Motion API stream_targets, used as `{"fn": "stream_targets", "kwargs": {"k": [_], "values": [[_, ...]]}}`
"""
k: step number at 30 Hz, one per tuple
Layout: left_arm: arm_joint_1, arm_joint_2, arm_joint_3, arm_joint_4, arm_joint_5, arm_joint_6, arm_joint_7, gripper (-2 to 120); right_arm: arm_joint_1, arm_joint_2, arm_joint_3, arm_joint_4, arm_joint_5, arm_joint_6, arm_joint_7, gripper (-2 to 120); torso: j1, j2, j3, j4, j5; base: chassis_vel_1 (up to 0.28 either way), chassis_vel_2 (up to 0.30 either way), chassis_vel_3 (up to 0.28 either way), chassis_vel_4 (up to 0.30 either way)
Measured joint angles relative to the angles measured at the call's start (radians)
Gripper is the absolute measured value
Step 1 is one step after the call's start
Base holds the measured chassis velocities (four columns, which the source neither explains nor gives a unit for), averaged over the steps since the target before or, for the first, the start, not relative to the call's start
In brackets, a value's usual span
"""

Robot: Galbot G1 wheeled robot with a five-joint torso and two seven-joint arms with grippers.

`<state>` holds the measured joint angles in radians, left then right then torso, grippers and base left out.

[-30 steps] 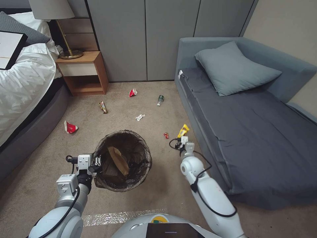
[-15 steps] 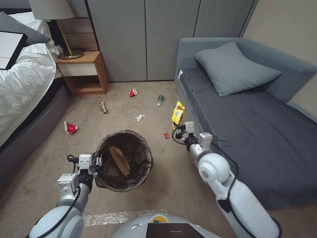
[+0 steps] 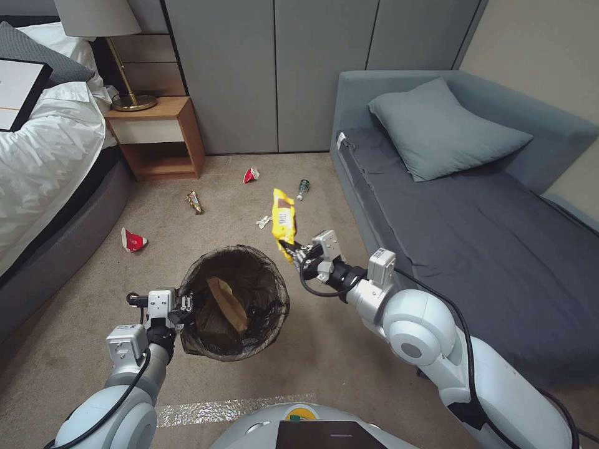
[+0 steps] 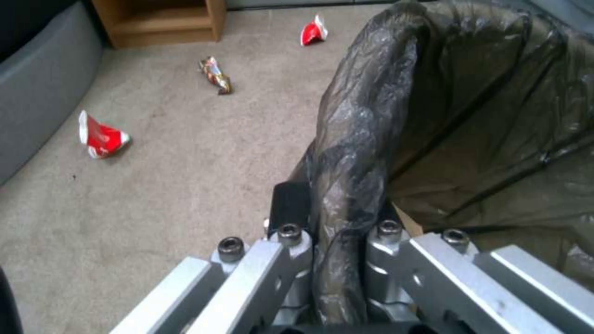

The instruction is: Pick up the trash bin, then pick up the garbage from the floor and place it into the trash bin.

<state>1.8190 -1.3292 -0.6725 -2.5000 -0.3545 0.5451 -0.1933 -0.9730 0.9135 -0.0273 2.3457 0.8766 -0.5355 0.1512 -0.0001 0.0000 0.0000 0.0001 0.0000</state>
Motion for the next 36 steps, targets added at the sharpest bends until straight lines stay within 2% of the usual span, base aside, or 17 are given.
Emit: {"fn": "stream_targets", "kwargs": {"k": [7,11,25,28,29,36], "values": [[-0.009,0.006,-0.001,0.000,-0.012,0.011,-0.003,5,0.086,-0.011,-0.138,0.015,0.100,-0.028,0.018,0,0.000,0.000,0.000,0.0000,-0.0001,0.000,0.000,0.000,0.000],[-0.011,0.003,0.002,0.000,-0.011,0.010,-0.002,5,0.150,0.006,-0.247,0.002,0.119,-0.052,0.081,0,0.000,0.000,0.000,0.0000,-0.0001,0.000,0.000,0.000,0.000],[-0.015,-0.002,0.005,0.000,-0.009,0.009,0.000,5,0.224,0.025,-0.389,-0.046,0.167,-0.095,0.208,0,0.000,0.000,0.000,-0.0001,-0.0002,0.000,0.000,0.000,0.000],[-0.015,-0.002,0.004,0.000,-0.008,0.009,0.000,5,0.261,0.045,-0.429,-0.071,0.158,-0.098,0.258,15,0.000,0.000,0.000,0.0001,-0.0002,0.000,0.000,0.000,0.000],[-0.015,-0.002,0.004,0.000,-0.008,0.009,0.000,5,0.261,0.045,-0.429,-0.071,0.158,-0.098,0.258,15,0.000,0.000,0.000,0.0001,-0.0002,0.000,0.000,0.000,0.000],[-0.014,0.002,0.002,0.000,-0.010,0.008,0.001,5,0.286,0.064,-0.452,-0.076,0.164,-0.105,0.314,42,0.000,0.000,0.000,-0.0001,-0.0001,0.000,0.000,0.000,0.000]]}}
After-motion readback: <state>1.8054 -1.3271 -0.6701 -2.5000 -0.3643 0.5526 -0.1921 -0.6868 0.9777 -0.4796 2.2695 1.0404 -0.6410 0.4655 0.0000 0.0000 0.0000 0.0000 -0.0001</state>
